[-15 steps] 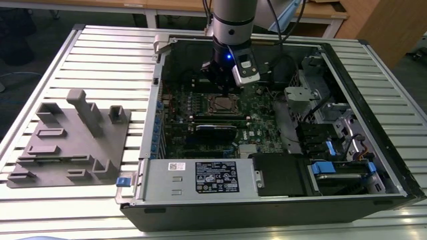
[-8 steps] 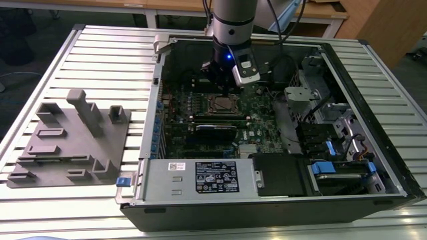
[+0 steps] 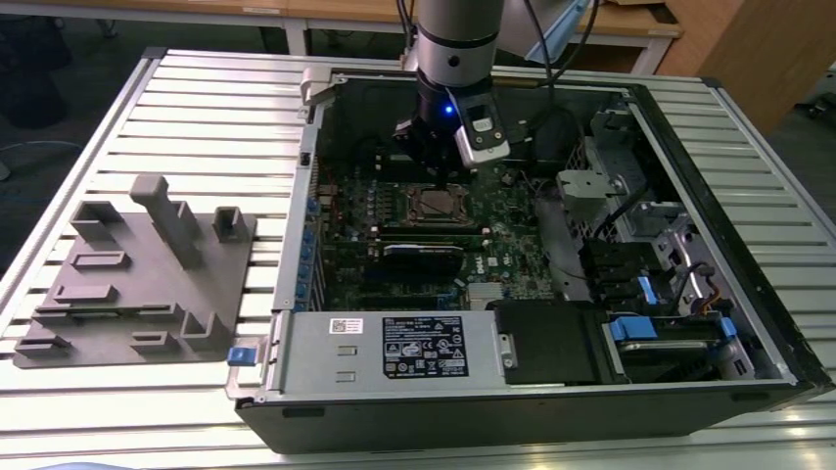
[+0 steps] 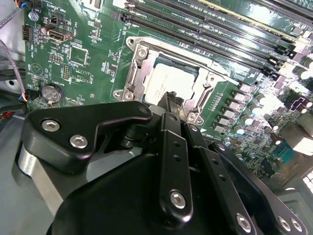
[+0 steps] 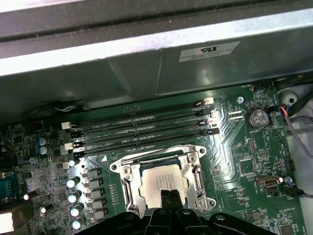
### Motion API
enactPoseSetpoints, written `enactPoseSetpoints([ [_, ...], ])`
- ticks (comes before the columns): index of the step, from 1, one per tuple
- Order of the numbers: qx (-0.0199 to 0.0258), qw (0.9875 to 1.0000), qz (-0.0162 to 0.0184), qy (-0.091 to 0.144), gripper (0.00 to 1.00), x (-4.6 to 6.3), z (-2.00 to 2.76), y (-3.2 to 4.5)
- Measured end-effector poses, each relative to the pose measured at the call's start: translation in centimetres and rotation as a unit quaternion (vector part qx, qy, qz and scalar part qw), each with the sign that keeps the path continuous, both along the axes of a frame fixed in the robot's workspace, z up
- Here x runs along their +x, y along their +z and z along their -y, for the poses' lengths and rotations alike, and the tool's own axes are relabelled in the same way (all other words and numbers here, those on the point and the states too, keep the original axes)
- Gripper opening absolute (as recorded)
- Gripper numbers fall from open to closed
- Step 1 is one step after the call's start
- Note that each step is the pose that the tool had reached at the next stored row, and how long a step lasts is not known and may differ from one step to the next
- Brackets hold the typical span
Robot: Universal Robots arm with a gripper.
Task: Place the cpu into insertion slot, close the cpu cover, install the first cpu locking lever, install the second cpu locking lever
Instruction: 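Install the second cpu locking lever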
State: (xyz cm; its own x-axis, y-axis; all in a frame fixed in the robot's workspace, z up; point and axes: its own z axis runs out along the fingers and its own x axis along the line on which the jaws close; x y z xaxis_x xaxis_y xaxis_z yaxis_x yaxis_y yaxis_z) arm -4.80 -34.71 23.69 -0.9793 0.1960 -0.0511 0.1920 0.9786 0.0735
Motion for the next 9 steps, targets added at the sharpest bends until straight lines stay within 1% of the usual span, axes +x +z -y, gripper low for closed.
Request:
enactPoseSetpoints([
  [3,-0.0001,1.0,-0.0001,0.0,0.11,0.0,0.0,0.03],
  [9,0.0,1.0,0.0,0.001,0.11,0.0,0.0,0.51],
])
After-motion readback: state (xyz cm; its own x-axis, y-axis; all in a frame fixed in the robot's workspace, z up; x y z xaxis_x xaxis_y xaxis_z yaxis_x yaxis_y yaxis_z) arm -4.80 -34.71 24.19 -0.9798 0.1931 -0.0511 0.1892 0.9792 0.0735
